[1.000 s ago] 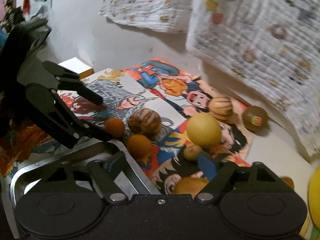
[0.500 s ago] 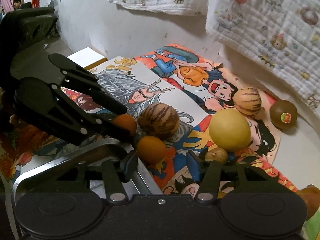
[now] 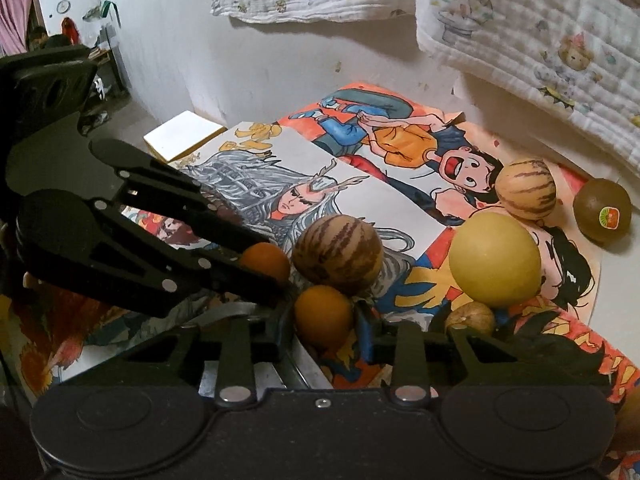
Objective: Organize fruits
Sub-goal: 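Carry the tangerine in the left tool over the tray while the right tool carries its tangerine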
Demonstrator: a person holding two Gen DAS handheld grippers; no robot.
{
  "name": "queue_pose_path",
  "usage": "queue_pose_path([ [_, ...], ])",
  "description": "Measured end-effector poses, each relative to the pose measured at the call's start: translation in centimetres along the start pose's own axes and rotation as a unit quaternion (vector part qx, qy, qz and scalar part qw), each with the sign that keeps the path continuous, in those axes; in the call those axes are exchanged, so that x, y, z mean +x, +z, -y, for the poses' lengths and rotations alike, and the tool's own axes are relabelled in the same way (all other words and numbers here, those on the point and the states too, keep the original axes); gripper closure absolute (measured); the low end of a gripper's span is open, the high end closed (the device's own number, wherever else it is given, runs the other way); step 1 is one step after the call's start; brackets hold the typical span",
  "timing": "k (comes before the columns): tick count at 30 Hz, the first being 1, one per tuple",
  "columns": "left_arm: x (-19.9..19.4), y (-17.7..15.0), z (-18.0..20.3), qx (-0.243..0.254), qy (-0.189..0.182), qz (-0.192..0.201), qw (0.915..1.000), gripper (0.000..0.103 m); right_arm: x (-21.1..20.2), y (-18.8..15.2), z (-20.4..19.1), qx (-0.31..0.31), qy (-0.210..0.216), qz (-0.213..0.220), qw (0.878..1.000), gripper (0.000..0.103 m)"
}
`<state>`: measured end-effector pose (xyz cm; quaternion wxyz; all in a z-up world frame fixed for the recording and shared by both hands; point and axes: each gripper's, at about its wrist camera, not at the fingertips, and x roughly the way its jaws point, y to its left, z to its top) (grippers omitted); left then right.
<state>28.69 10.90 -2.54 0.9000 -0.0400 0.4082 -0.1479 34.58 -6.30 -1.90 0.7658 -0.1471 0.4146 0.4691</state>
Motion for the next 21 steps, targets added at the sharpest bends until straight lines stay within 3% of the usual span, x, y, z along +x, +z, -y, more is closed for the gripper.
queue_pose_path([
  [11,-2.1,-0.9,1.1,-0.015,-0.001,0.015,0.9998,0.068,-3.3,-1.3,-1.2,0.020,-0.010,0.026,0.999,0.069],
  [21,-5.5,-3.9,4.4,-0.010,-0.009,0.023,0.9997,0.068,-7.6,-5.3,-5.4,0.021,-0.018,0.043,0.999,0.069],
])
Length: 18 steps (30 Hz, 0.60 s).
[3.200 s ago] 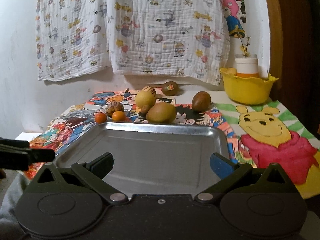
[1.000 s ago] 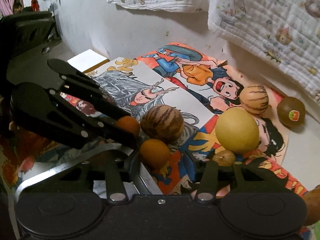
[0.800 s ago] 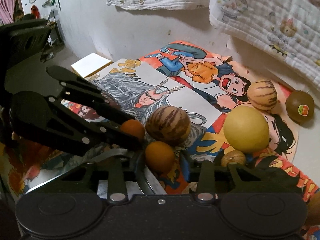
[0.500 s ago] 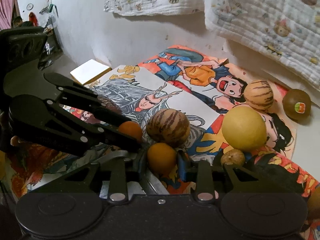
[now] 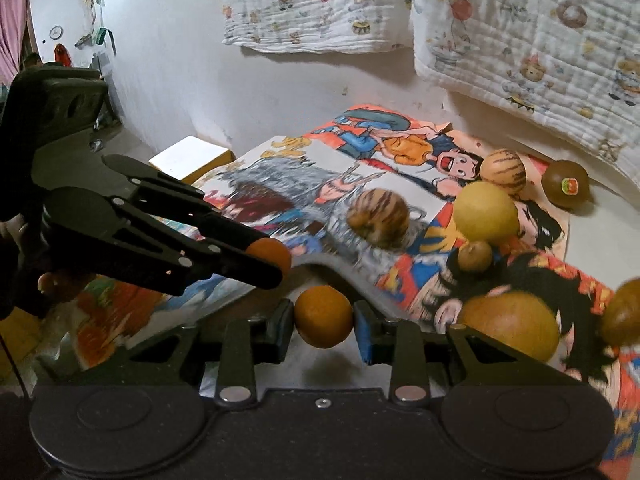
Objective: Organize fruits
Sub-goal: 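Carry the tangerine in the left tool over the tray while the right tool carries its tangerine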
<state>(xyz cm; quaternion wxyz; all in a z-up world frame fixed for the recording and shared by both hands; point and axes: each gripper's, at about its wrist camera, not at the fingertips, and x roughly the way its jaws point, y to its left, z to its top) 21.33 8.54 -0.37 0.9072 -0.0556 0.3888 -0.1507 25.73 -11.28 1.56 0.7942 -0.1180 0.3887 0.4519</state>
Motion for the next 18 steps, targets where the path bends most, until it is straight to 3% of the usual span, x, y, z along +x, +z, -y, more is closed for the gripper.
queue_pose_path([
  [18,-4.7,-6.8,4.6,0.010,-0.006,-0.005,0.9999,0.068,-4.0,-6.6,-6.1,0.004,0.021,-0.017,1.000,0.068],
])
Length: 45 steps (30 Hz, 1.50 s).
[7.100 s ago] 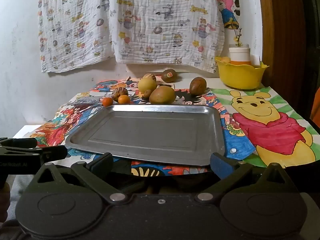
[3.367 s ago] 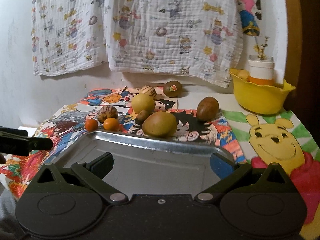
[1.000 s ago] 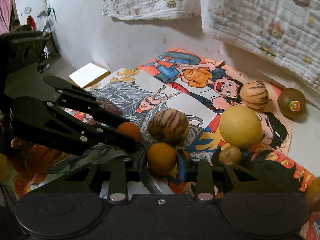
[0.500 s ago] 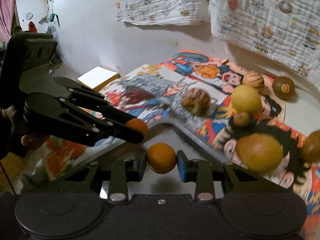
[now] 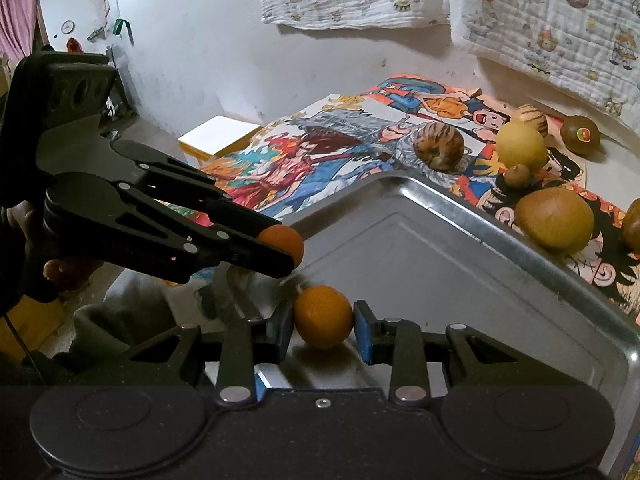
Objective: Organize fruits
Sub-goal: 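Carry the tangerine in the left tool over the tray while the right tool carries its tangerine, then lower and open the left tool on the tray while the right tool releases its tangerine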
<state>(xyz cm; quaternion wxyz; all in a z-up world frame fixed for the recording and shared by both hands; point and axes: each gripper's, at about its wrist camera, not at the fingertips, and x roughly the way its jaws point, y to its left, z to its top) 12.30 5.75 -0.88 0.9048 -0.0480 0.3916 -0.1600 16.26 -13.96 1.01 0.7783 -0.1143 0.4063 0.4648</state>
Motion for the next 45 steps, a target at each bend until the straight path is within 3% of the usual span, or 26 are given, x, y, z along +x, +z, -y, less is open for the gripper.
queue_pose_path([
  [18,-0.6,-2.0,0.7,0.007,0.014,-0.001,0.9999,0.067,-0.4,-1.2,-0.8,-0.005,-0.016,0.008,1.000,0.067],
  [28,-1.4,-2.3,1.1,0.004,0.018,0.011,0.9998,0.062,-1.1,-1.8,-1.2,-0.001,-0.031,0.024,0.999,0.056],
  [34,-3.2,-3.0,1.6,0.009,0.033,0.028,0.9990,0.040,-2.7,-2.5,-1.9,-0.003,-0.038,0.042,0.998,0.041],
  [39,-4.8,-4.1,2.6,0.032,0.050,0.037,0.9975,0.007,-4.2,-3.4,-2.6,0.000,-0.046,0.053,0.998,0.022],
  [42,-5.4,-4.7,3.5,0.056,0.063,0.040,0.9956,0.001,-5.0,-4.1,-2.6,0.011,-0.055,0.056,0.997,0.013],
  [45,-5.4,-5.1,3.9,0.064,0.072,0.033,0.9948,0.001,-5.8,-4.9,-2.5,0.026,-0.074,0.053,0.996,0.005],
])
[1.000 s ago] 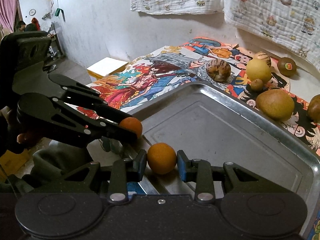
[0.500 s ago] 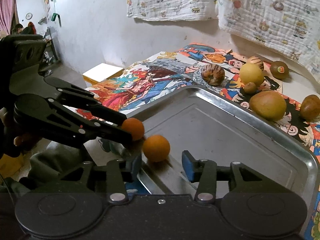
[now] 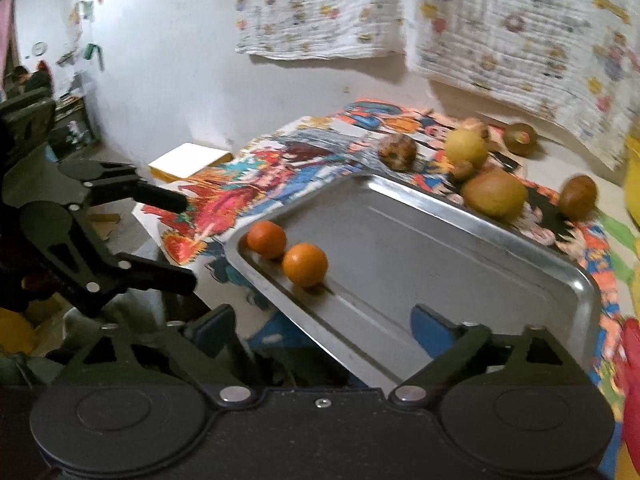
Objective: Organize fruits
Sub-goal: 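Lower and open the left tool on the tray while the right tool releases its tangerine, then reach the left tool to the striped fruit while the right tool reaches the large pear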
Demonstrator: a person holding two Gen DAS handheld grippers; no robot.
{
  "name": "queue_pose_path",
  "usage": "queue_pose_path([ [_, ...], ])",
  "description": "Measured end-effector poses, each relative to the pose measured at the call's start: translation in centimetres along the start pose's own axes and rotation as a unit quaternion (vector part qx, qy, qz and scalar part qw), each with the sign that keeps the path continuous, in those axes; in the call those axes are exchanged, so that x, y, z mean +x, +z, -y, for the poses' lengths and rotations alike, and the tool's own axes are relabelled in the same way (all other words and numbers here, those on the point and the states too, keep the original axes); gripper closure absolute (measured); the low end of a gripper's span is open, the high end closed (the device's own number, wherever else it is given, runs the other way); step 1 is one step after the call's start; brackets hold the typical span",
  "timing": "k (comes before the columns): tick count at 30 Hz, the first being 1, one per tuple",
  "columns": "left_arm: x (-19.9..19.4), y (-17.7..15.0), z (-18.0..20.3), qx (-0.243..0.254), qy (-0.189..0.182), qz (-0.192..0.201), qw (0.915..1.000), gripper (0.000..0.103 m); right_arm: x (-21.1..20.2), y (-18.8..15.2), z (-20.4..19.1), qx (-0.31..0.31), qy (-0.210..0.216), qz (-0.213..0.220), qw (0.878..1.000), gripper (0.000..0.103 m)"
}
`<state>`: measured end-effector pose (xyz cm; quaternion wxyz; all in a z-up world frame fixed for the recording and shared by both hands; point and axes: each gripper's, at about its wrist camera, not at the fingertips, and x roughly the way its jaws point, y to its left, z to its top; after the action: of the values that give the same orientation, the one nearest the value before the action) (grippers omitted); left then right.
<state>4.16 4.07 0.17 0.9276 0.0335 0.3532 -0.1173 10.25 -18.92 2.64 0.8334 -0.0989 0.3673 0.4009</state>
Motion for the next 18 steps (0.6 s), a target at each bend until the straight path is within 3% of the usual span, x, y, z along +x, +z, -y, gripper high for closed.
queue_pose_path([
  [8,0.6,0.2,-0.8,-0.023,-0.004,-0.028,0.9993,0.001,-1.7,-1.6,1.3,0.028,-0.062,-0.011,0.998,0.001],
  [18,1.2,1.0,-2.2,-0.030,0.003,-0.060,0.9978,0.001,-1.9,-2.1,4.3,0.068,-0.088,-0.005,0.994,0.001],
])
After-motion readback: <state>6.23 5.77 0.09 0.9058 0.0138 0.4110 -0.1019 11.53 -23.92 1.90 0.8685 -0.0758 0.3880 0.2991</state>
